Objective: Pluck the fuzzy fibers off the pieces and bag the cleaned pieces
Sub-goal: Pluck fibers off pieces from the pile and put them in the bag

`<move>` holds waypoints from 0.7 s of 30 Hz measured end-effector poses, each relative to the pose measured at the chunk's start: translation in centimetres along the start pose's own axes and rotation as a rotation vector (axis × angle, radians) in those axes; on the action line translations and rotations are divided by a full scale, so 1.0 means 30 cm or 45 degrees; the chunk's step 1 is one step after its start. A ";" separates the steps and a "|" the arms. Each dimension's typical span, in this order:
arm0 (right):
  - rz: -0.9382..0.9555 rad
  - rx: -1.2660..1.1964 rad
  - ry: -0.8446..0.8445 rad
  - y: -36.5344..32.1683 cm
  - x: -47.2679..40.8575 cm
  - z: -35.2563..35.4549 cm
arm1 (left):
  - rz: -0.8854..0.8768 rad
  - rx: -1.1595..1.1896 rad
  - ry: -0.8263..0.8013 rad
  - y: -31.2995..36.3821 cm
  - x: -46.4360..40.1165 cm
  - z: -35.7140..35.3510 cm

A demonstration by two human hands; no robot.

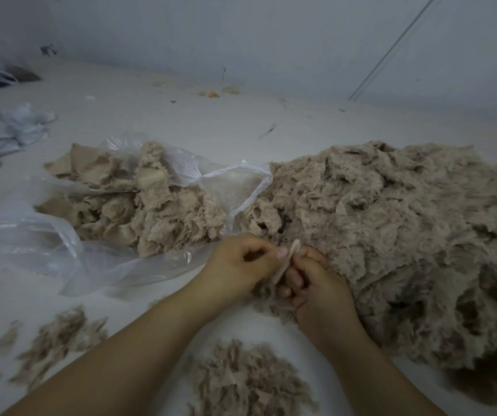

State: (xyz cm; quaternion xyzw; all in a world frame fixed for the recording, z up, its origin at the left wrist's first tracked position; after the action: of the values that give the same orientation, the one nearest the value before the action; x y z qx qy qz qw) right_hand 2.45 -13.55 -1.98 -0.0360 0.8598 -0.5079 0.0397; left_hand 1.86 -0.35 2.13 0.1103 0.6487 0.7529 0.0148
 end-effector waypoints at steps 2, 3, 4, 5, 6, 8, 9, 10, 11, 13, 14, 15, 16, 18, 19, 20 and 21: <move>-0.005 0.005 0.011 0.001 -0.003 0.001 | 0.069 0.040 -0.097 -0.017 0.013 -0.008; -0.015 0.002 0.021 0.002 -0.004 0.003 | 0.105 0.001 -0.052 -0.031 0.010 -0.002; -0.026 -0.005 0.028 0.004 -0.006 0.004 | 0.133 -0.034 0.002 -0.043 0.007 0.004; -0.032 -0.012 0.032 0.003 -0.004 0.004 | 0.151 -0.039 0.027 -0.053 0.006 0.006; -0.028 -0.017 0.027 0.002 -0.003 0.004 | 0.158 -0.013 0.019 -0.056 0.007 0.004; -0.012 -0.036 0.008 0.002 -0.003 0.003 | 0.139 0.072 -0.038 -0.055 0.005 -0.005; -0.009 -0.043 0.000 0.002 -0.004 0.003 | 0.131 0.089 -0.044 -0.053 0.003 -0.008; -0.008 -0.038 -0.007 0.003 -0.004 0.003 | 0.130 0.081 -0.023 -0.053 0.000 -0.007; -0.005 -0.003 -0.011 0.003 -0.004 0.004 | 0.131 0.056 0.014 -0.054 -0.003 -0.003; 0.018 0.125 -0.011 0.007 -0.005 0.011 | 0.111 -0.007 0.083 -0.053 -0.008 0.009; 0.043 0.192 -0.027 0.007 -0.006 0.012 | 0.094 -0.026 0.099 -0.053 -0.009 0.012; 0.064 0.241 -0.051 0.007 -0.005 0.008 | 0.082 -0.039 0.105 -0.055 -0.010 0.015; 0.076 0.269 -0.061 0.007 -0.003 0.005 | 0.076 -0.051 0.112 -0.057 -0.013 0.020; 0.070 0.246 -0.032 0.008 -0.001 0.002 | 0.058 -0.104 0.142 -0.063 -0.019 0.030; 0.062 0.219 -0.019 0.007 0.000 0.000 | 0.048 -0.146 0.161 -0.066 -0.021 0.035; 0.056 0.194 -0.013 0.005 0.003 -0.003 | 0.039 -0.181 0.177 -0.070 -0.023 0.041; 0.052 0.168 -0.004 0.001 0.005 -0.005 | 0.038 -0.198 0.195 -0.075 -0.026 0.050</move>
State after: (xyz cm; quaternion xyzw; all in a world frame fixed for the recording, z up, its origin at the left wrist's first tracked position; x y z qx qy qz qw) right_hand 2.30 -13.42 -1.95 -0.0164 0.8249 -0.5625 0.0539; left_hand 2.62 1.33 0.02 0.0606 0.5860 0.8072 -0.0377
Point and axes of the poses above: each hand's wrist, its own x-axis away from the middle knuckle, its own z-axis out of the back of the hand, y = z × x, the point moved 4 cm from there along -x, towards the middle knuckle, and after that the axes turned 13 degrees about z, right-handed, at the moved point
